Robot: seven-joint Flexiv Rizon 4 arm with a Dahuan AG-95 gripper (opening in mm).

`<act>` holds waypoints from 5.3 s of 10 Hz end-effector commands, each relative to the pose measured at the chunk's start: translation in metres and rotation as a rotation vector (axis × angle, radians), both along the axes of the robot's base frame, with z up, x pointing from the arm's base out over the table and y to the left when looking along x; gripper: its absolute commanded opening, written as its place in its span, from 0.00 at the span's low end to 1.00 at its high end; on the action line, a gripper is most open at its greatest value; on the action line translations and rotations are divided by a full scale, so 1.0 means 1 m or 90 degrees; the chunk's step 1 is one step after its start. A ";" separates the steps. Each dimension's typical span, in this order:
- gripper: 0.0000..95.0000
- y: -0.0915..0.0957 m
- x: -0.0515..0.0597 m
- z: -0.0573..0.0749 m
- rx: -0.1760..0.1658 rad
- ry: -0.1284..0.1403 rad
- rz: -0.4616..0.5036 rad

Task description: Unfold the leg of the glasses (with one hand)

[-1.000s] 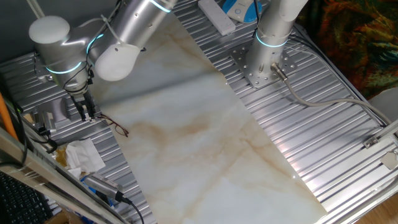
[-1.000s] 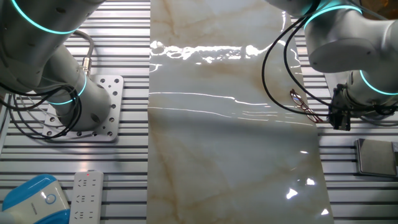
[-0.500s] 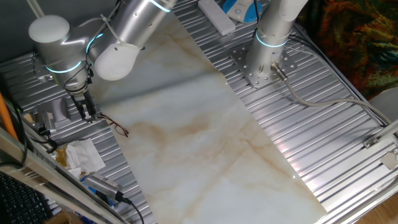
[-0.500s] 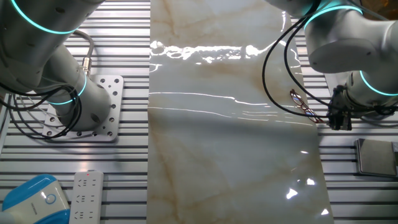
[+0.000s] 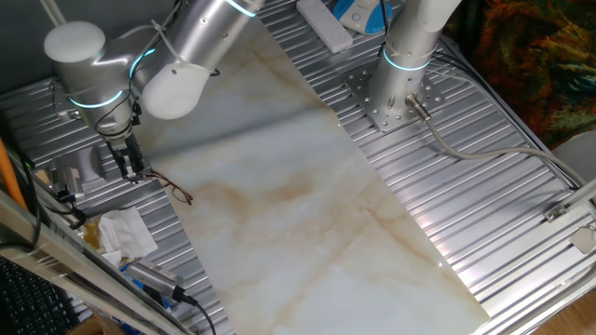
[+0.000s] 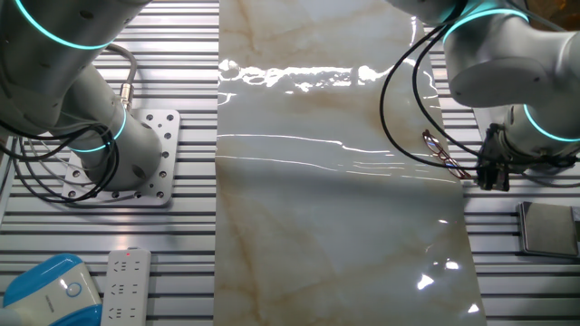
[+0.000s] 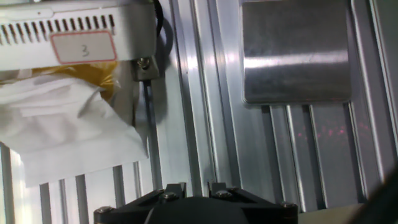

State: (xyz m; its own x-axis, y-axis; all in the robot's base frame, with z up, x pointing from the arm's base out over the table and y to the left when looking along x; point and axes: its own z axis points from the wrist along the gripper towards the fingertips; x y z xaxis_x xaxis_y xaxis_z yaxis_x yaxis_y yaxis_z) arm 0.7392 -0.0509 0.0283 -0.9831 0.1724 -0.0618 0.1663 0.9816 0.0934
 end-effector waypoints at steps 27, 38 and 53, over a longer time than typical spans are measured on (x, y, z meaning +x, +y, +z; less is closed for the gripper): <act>0.00 0.007 -0.014 -0.003 0.014 0.017 -0.029; 0.00 0.007 -0.014 -0.003 0.014 0.017 -0.029; 0.00 0.020 -0.037 0.048 -0.072 0.053 -0.004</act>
